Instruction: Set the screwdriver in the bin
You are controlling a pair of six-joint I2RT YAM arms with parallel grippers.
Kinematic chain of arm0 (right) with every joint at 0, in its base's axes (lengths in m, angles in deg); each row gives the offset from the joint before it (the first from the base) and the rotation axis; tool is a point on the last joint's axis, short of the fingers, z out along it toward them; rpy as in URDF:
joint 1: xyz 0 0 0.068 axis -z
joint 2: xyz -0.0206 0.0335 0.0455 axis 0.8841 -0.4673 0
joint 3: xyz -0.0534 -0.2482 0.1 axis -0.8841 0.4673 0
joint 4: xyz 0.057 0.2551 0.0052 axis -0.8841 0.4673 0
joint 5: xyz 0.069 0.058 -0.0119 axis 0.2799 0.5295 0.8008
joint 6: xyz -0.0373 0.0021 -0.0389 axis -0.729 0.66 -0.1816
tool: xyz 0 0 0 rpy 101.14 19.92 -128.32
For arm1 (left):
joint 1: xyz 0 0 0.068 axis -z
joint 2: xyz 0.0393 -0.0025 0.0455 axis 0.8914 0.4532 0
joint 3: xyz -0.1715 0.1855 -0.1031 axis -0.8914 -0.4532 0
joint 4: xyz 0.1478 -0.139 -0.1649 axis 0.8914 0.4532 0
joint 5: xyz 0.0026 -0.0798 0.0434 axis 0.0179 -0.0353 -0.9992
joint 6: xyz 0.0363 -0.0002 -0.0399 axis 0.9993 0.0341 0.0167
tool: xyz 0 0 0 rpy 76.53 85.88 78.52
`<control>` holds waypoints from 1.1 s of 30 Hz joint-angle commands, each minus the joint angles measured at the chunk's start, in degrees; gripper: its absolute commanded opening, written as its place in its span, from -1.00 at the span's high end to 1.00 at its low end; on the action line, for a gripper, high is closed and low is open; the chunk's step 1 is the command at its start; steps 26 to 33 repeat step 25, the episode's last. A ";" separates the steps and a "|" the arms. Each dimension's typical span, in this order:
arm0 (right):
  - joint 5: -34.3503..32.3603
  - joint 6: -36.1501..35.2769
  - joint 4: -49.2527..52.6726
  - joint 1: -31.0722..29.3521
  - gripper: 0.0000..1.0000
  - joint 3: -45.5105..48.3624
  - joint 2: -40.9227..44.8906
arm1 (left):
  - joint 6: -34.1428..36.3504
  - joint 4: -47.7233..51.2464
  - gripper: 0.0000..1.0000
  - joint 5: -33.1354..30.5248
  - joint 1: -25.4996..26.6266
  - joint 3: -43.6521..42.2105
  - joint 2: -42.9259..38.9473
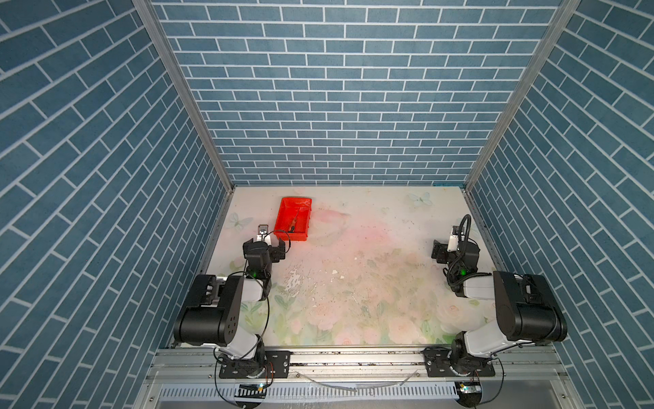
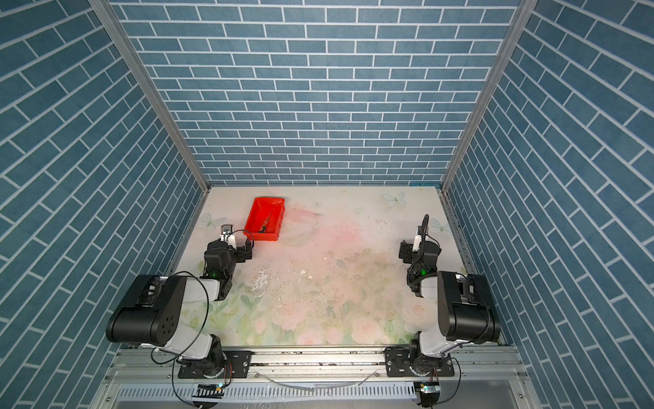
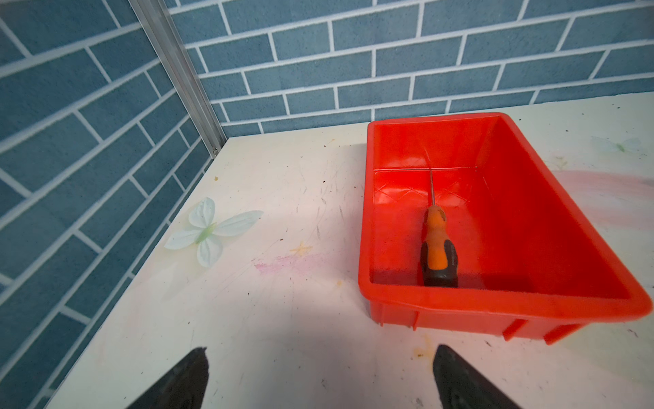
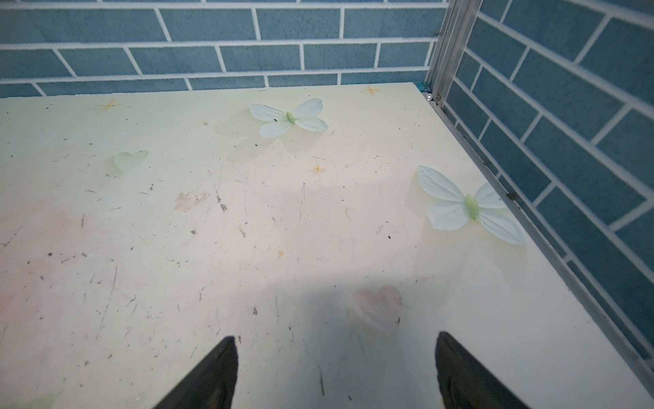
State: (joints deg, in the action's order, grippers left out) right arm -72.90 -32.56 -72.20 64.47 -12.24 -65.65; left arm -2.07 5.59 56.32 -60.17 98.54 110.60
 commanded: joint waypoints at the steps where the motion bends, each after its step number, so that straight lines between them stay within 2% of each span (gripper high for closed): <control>1: 0.66 0.99 0.13 0.31 -0.71 -1.47 -0.33 | -0.47 0.03 -0.99 0.63 -0.33 0.54 0.17; 33: 0.60 0.86 -0.35 0.28 -0.74 -1.20 -0.19 | -0.45 -0.23 -0.99 0.61 -0.33 0.37 0.19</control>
